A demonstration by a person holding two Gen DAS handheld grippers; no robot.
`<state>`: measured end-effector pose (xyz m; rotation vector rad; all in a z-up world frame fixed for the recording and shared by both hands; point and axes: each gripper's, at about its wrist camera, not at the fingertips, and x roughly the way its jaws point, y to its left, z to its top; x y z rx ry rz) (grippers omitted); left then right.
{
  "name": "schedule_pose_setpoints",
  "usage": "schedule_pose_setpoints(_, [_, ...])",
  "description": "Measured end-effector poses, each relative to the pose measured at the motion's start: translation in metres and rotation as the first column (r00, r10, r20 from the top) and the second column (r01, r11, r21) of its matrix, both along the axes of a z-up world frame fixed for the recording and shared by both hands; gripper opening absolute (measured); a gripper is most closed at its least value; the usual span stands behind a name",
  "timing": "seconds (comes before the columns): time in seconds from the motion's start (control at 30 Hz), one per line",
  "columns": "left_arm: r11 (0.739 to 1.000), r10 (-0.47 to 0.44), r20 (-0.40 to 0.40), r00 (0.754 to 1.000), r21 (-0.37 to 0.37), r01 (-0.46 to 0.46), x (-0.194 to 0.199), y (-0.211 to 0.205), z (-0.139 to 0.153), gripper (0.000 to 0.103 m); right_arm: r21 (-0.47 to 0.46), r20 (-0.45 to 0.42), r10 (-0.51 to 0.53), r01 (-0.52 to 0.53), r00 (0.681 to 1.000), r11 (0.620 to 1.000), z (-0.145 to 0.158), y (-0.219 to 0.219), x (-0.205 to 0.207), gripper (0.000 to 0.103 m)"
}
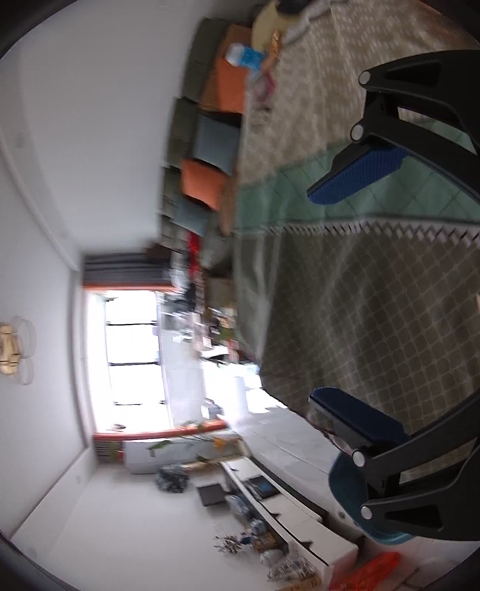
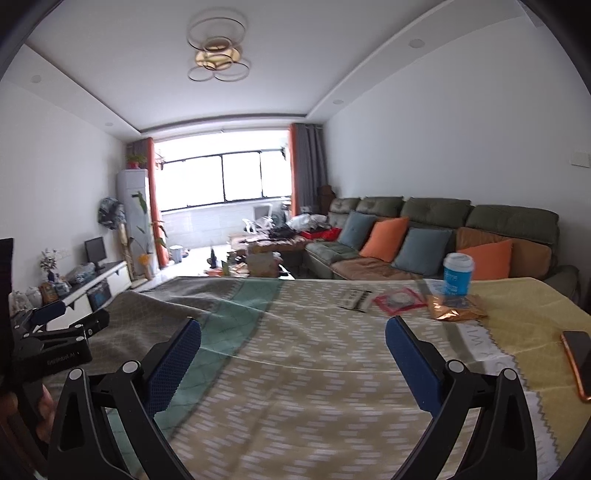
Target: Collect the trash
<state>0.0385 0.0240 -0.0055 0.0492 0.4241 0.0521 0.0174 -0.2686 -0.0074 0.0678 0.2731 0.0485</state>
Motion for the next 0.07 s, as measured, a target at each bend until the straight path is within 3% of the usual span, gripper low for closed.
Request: schedule_pose_setpoints(0.07, [1.0, 0.004, -0.075, 0.997, 0.004, -0.004, 0.022, 0.008, 0.0, 0.099, -0.013, -0.018, -0.02, 0.019, 1.0, 1.0, 0.0, -0.007, 0.004, 0.099])
